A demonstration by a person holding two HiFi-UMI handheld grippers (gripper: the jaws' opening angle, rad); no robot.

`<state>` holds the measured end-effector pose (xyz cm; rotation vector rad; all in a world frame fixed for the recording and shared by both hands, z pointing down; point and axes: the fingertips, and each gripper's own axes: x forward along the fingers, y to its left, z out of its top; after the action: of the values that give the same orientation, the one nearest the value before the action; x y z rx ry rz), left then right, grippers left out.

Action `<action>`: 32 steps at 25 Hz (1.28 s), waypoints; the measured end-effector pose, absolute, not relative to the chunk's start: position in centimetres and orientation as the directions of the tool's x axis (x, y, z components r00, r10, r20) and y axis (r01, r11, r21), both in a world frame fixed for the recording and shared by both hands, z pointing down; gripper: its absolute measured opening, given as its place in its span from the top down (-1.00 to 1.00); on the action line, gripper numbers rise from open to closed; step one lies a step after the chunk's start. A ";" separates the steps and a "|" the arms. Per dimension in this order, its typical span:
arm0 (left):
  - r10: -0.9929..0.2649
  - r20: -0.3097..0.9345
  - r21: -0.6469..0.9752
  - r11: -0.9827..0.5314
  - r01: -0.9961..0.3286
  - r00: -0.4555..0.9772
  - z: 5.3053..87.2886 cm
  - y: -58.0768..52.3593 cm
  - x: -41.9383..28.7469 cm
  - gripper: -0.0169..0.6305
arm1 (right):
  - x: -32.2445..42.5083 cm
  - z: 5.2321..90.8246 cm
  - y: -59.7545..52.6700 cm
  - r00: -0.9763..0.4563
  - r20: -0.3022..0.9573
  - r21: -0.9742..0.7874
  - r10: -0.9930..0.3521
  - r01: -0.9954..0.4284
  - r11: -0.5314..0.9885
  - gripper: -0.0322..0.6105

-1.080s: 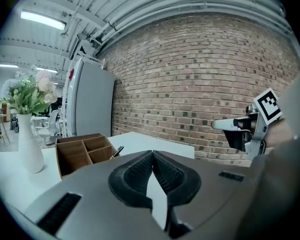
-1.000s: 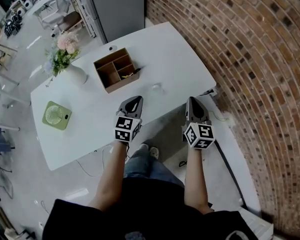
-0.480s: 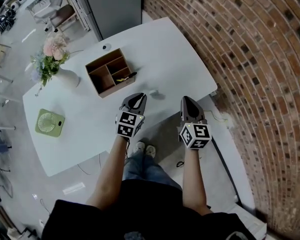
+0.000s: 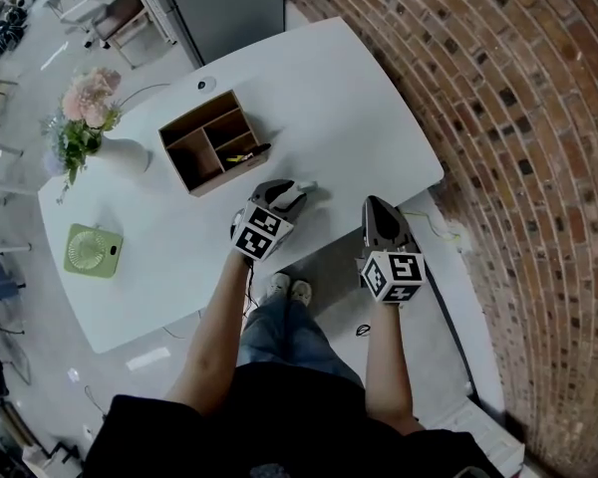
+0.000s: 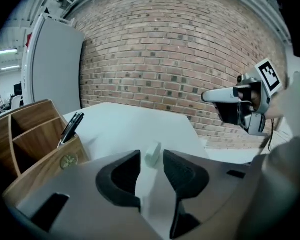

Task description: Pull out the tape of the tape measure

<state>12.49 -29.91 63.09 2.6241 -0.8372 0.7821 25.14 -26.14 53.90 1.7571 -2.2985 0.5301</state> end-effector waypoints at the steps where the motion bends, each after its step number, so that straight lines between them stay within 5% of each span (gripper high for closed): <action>1: -0.435 0.579 0.097 -0.803 -0.588 0.689 63.4 -30.0 12.7 0.47 | 25.2 54.0 -26.3 -0.275 0.370 -0.161 -0.887 -0.960 0.230 0.89; 10: -0.370 0.600 0.115 -0.837 -0.535 0.709 64.8 -30.5 13.2 0.49 | 24.9 54.9 -26.6 -0.283 0.392 -0.161 -0.875 -0.958 0.238 0.89; 19: -0.337 0.593 0.098 -0.872 -0.480 0.732 65.0 -30.4 13.8 0.72 | 24.6 56.1 -25.7 -0.282 0.421 -0.160 -0.862 -0.959 0.236 0.89; 32: -0.371 0.455 0.054 -0.896 -0.441 0.810 57.5 -27.9 14.2 0.73 | 20.9 56.7 -25.1 -0.363 0.461 -0.193 -0.810 -0.932 0.308 0.89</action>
<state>14.17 -27.90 57.49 2.8373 -0.6403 0.6653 20.95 -25.13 56.65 1.5793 -2.3007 0.6287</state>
